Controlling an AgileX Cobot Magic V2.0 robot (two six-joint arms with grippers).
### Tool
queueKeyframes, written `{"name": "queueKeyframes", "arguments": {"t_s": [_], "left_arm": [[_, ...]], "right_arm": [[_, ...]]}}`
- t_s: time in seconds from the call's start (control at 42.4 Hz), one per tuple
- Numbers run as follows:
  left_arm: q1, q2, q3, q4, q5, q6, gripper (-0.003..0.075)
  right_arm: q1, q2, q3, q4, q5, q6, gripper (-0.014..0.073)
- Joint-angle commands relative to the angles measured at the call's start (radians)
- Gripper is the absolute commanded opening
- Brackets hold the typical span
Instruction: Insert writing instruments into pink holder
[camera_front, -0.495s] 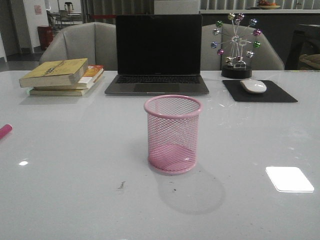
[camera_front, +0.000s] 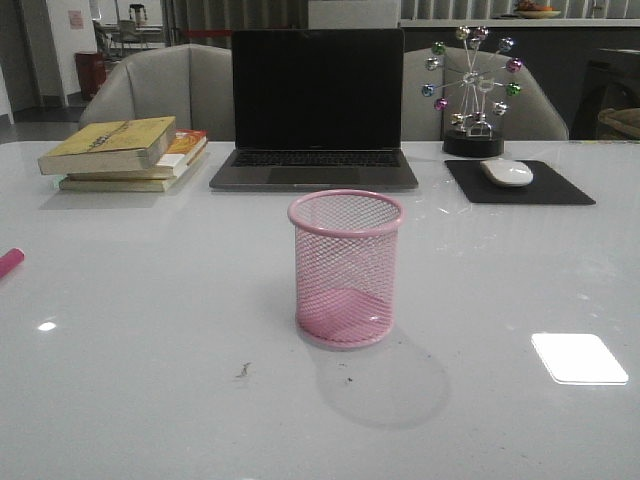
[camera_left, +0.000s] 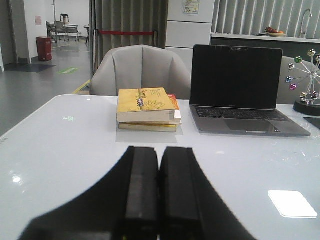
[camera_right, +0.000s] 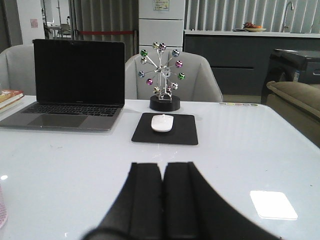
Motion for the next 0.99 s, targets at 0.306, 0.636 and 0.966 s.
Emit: {"name": "queueKeyframes", "arguments": {"t_s": [0.306, 0.636, 0.966], "left_arm": [[-0.002, -0.018, -0.006, 0.000, -0.145, 0.001, 0.0100], [-0.002, 0.023, -0.336, -0.006, -0.031, 0.001, 0.0100], [-0.002, 0.306, -0.733, -0.011, 0.341, 0.001, 0.0100]], "right_arm": [[-0.003, -0.022, -0.015, -0.014, -0.118, -0.003, 0.0068], [0.000, 0.004, -0.355, -0.014, 0.024, -0.003, 0.0068], [0.000, 0.284, -0.716, -0.014, 0.366, -0.003, 0.0068]]}}
